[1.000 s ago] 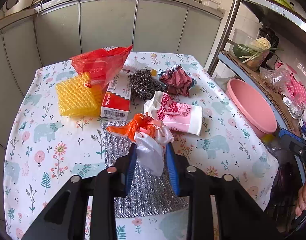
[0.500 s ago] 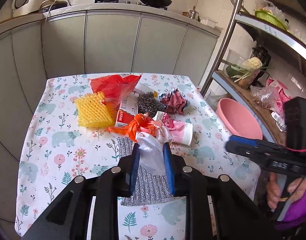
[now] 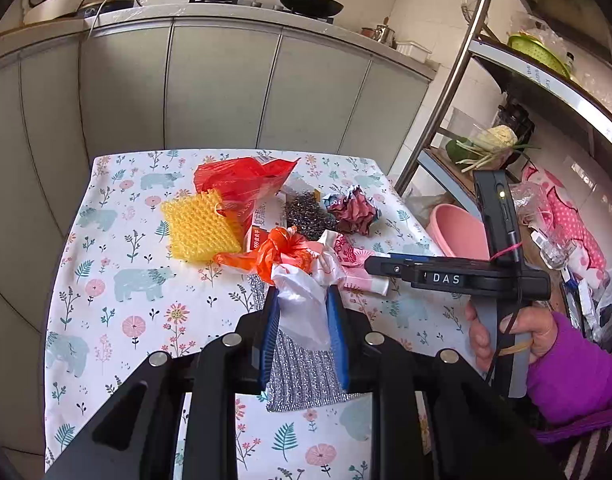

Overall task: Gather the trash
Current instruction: 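Grasp the orange-and-white bag with the left gripper while the right gripper grasps the pink-and-white tissue packet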

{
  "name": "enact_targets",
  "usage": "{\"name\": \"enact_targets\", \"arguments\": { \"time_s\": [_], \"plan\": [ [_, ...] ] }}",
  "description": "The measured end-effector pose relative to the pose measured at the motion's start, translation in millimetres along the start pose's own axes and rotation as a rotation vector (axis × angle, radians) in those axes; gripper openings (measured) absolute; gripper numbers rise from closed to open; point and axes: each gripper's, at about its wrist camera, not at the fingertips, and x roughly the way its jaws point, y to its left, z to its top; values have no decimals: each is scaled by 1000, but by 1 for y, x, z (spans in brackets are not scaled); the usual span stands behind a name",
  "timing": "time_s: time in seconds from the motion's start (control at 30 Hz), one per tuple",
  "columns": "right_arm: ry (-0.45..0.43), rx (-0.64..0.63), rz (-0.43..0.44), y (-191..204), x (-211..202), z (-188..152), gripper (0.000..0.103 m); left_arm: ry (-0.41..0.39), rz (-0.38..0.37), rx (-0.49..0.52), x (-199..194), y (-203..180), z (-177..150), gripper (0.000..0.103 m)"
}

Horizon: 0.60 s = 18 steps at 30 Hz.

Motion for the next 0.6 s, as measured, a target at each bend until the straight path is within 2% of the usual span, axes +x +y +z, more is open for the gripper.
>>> {"name": "enact_targets", "arguments": {
  "time_s": [0.03, 0.07, 0.1, 0.17, 0.27, 0.6],
  "plan": [
    [-1, -4, 19, 1, 1, -1, 44, 1, 0, -7, 1, 2, 0, 23],
    [2, -11, 23, 3, 1, -1, 30, 1, -1, -10, 2, 3, 1, 23],
    [4, -19, 20, 5, 1, -3, 22, 1, -1, -11, 2, 4, 1, 23],
    [-6, -25, 25, 7, -2, -6, 15, 2, 1, -16, 4, 4, 1, 23],
    [-29, -21, 33, 10, -13, -12, 10, 3, -1, -15, 5, 2, 2, 23],
    [-181, 90, 47, -3, -78, -45, 10, -18, -6, 35, 2, -16, 11, 23]
  ]
}}
